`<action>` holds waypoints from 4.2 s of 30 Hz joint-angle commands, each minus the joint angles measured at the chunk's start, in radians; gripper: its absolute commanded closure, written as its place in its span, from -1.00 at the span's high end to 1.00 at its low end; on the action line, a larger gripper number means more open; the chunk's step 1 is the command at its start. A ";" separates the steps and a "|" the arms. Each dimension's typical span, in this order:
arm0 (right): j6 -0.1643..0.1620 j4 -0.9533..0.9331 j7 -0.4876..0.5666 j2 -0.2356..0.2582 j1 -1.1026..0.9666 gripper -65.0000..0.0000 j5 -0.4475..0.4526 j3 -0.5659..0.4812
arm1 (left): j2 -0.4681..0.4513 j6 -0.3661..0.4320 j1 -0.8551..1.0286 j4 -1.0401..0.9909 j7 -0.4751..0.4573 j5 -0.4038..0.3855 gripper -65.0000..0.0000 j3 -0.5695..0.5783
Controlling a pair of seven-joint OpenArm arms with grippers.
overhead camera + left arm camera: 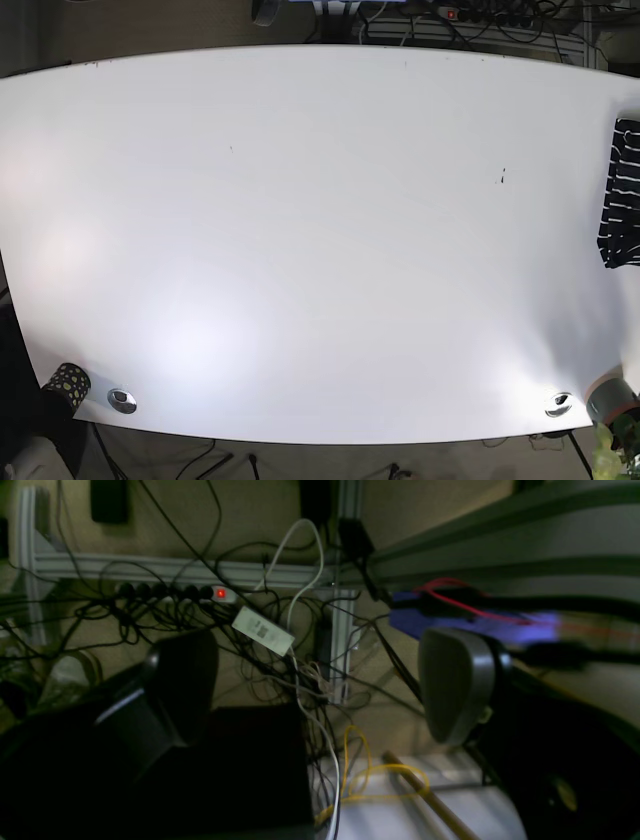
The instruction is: Fold the T-shirt properly
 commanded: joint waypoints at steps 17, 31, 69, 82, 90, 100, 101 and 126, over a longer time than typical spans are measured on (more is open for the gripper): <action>0.010 -0.448 0.018 -0.017 0.338 -0.34 0.007 -0.218 | -0.077 -0.005 -0.448 -0.696 0.066 -0.012 0.70 -0.003; 0.002 -0.717 0.018 -0.014 0.583 -0.34 0.007 -0.311 | -0.106 -0.005 -0.787 -1.159 0.063 -0.014 0.70 -0.003; 0.002 -1.027 0.018 -0.078 0.918 -0.32 0.006 -0.316 | -0.106 0.105 -1.002 -1.337 0.063 -0.006 0.91 0.077; 0.002 -1.027 0.018 -0.077 0.908 -0.32 0.004 -0.316 | -0.104 0.105 -1.000 -1.336 0.063 -0.006 0.91 0.077; 0.002 -1.024 0.022 -0.078 0.893 -0.33 0.006 -0.314 | -0.106 0.105 -0.988 -1.331 0.063 -0.006 0.91 0.077; 0.001 -1.019 0.048 -0.078 0.841 -0.32 0.006 -0.313 | -0.107 0.109 -0.927 -1.330 -0.062 -0.008 0.91 0.077; 0.001 -1.019 0.070 -0.078 0.838 -0.32 0.006 -0.313 | -0.107 0.109 -0.917 -1.330 -0.080 -0.008 0.91 0.077; 0.004 -0.605 0.098 -0.049 0.422 -0.33 0.018 -0.305 | -0.111 0.109 -0.514 -0.806 -0.085 -0.006 0.91 0.072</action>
